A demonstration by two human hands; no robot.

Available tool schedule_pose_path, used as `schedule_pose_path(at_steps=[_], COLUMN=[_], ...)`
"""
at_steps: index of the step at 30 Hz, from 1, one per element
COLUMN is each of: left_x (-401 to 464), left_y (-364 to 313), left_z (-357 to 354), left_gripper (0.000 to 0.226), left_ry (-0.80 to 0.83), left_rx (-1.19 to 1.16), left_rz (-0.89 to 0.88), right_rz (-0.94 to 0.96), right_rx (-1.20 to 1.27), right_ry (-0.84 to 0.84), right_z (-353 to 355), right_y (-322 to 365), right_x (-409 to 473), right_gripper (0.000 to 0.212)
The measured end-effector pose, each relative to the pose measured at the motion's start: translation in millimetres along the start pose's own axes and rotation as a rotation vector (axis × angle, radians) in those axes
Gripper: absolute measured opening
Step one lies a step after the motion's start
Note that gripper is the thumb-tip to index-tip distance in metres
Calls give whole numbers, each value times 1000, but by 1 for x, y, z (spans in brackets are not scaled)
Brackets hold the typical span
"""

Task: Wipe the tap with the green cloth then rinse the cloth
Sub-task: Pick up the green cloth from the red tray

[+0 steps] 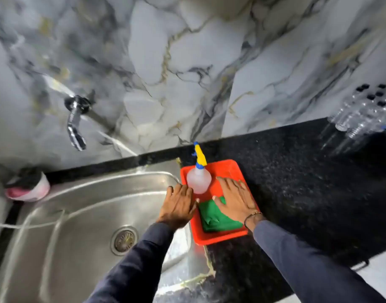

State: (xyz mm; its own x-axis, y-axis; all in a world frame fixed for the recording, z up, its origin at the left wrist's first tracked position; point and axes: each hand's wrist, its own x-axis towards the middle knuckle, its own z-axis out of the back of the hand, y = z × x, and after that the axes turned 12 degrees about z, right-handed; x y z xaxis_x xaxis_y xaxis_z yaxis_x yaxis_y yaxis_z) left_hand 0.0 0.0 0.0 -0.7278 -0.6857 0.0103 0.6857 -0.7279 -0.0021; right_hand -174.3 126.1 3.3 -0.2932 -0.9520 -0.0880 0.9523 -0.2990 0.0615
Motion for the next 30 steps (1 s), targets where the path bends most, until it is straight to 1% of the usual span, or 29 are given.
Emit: schedule_pose_path(at_steps=[1,3,5,7,8,10,13,15,16,17,18,19,20,21,22,23,24,25,27,28,30], left_x=[3,6,8,8,8,13,24,28,29,28,26,22,19,17,16,14,13,12,13,14,12], left_y=[-11,-30,-48,-60,-64,-71,-73,-69,-64,-57,-49,-38,-24,-7,8,27,44,61,94,111,148], left_z=[-11,-30,-44,-56,-57,-53,-50,-40,-32,-20,-8,6,20,38,53,68,81,92,108,113,121], left_gripper=[32,20,26,36,37,37,40,43,44,40,30,24,25,27,28,29,28,28,29,33,37], left_ry=[66,72,92,80,67,117,303,417,474,544,622,700,739,722,684,636,600,567,480,414,238], left_rx=[39,57,73,118,148,145,3,-110,-199,-326,-479,-659,-838,-989,-1106,-1192,-1245,-1261,-1160,-1056,-846], left_rz=[-26,-102,-142,-156,-133,-73,1,30,49,62,67,71,80,89,103,126,157,190,248,278,350], right_rz=[5,41,66,81,88,90,94,84,56,47,48,42,33,9,-6,-15,-30,-53,-105,-159,-267], right_rx=[-5,-27,-32,-61,-80,-94,-10,88,143,224,295,375,484,666,918,1151,1338,1423,1494,1519,1550], right_ry=[93,238,347,382,382,358,404,453,478,495,504,493,481,443,385,322,296,280,212,160,59], right_z=[-10,-22,-29,-34,-32,-33,-22,-5,4,13,26,41,55,67,77,87,91,94,97,98,103], right_y=[-8,-18,-26,-29,-29,-32,-36,-39,-41,-42,-41,-37,-34,-27,-20,-7,7,25,62,80,111], right_x=[1,6,9,9,10,11,13,16,19,22,24,25,29,33,37,40,45,51,67,77,97], right_gripper=[79,84,88,86,81,61,40,16,25,40,48,48,42,33,27,25,26,28,34,37,34])
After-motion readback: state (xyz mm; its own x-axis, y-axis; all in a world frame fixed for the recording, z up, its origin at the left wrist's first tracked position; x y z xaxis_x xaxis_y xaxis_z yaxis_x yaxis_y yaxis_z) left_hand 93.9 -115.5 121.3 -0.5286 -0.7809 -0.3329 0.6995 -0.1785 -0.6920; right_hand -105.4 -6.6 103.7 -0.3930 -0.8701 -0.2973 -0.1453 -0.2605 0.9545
